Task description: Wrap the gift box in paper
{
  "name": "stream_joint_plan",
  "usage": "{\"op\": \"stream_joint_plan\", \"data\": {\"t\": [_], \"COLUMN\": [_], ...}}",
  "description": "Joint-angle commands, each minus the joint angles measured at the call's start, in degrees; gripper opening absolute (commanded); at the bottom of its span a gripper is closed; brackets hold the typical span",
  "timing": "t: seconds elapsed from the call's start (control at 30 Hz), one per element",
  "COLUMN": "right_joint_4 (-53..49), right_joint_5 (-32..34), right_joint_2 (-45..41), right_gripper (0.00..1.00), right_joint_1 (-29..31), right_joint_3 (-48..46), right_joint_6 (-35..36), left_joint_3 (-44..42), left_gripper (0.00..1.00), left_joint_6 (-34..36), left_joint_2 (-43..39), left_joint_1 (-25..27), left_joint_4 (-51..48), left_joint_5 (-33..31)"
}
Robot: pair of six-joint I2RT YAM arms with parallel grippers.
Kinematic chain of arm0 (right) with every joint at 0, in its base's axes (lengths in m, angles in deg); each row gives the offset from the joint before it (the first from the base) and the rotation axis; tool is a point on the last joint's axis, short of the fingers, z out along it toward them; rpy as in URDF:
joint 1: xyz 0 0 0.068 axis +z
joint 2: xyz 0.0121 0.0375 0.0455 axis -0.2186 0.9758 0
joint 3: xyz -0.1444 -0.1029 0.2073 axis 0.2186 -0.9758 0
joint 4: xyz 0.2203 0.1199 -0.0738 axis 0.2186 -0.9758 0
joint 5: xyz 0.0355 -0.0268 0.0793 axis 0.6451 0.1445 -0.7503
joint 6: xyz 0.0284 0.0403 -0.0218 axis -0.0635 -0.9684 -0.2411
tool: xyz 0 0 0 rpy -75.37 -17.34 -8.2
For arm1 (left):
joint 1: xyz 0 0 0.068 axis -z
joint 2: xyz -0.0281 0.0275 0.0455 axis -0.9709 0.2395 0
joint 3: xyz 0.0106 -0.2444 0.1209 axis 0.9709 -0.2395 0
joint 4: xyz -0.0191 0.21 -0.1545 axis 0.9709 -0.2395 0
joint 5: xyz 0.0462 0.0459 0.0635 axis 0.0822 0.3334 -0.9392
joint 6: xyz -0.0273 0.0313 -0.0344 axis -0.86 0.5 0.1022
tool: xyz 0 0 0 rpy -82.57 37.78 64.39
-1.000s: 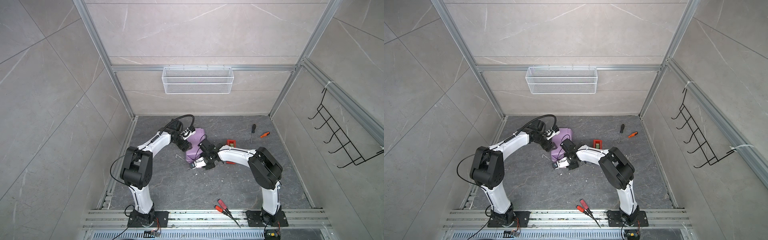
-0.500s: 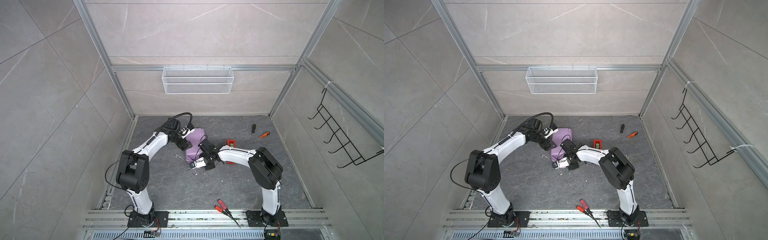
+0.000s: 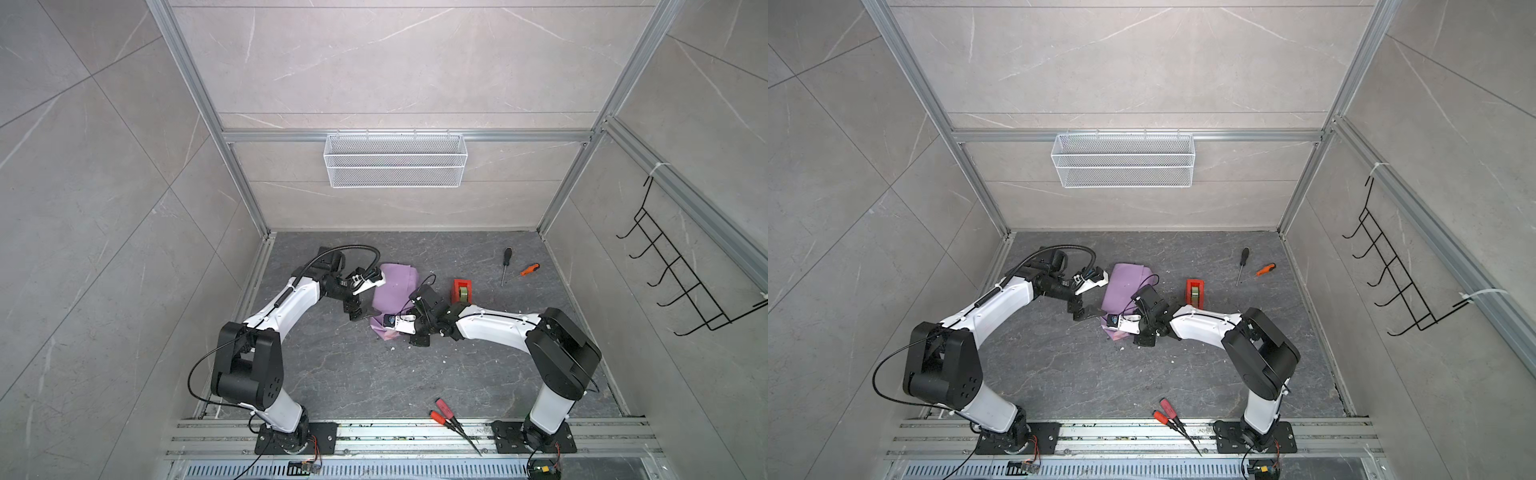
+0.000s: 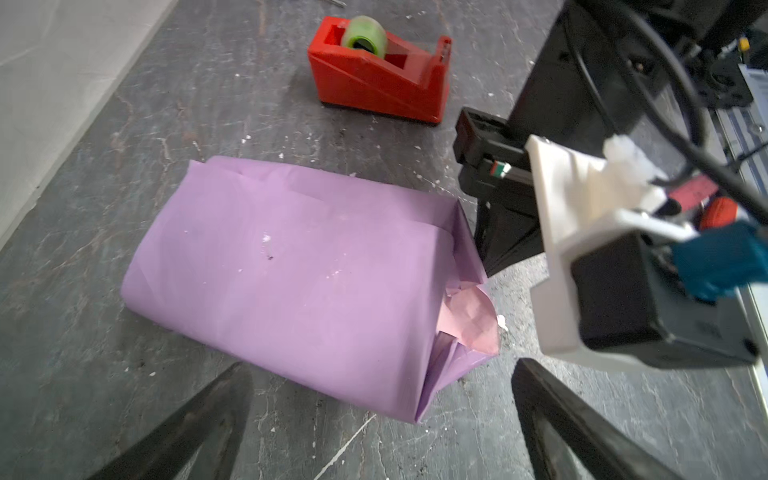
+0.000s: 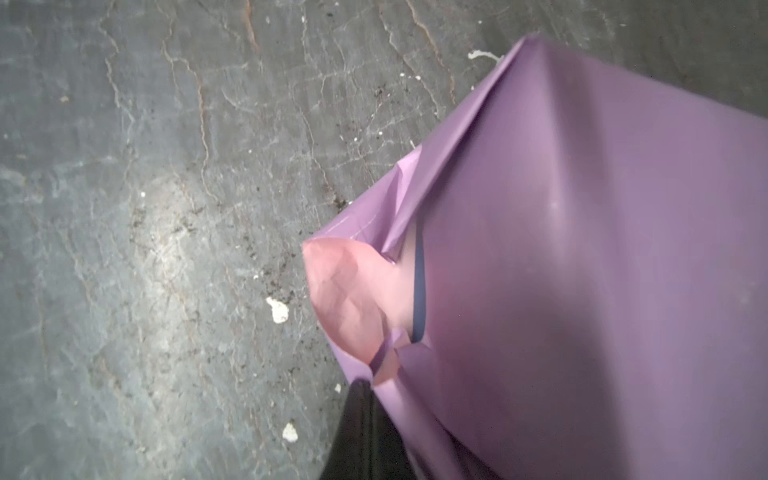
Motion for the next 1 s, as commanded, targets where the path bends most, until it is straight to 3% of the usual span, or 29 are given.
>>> {"op": "stream_joint_plan", "data": {"t": [0.0, 0.43, 0.8, 0.97], "right_joint_4": [7.9, 23.5, 31.4, 32.3], "right_joint_5": [0.3, 5.3, 5.6, 5.6], "right_joint_2": [-2.9, -4.8, -3.5, -2.4], "right_gripper": [0.0, 0.0, 0.0, 0.0], "right_joint_1": [0.6, 1.5, 2.2, 2.1], "right_joint_3": [-2.7, -12.4, -15.6, -15.7], "right_joint_6": [-9.9, -24.8, -32.7, -33.4], "left_joint_3": [-0.8, -10.1, -25.1, -27.4], "left_gripper": [1.0, 1.0, 1.0, 1.0], "left_joint_6": [13.0, 26.2, 27.7, 30.2], "left_joint_2": [-0.9, -1.7, -5.7, -6.4], "left_joint_1": [-0.4, -0.3, 1.3, 1.7], "left_joint_4": [-0.3, 10.9, 34.5, 36.5], "left_joint_5": [4.0, 1.4, -5.4, -4.8]}}
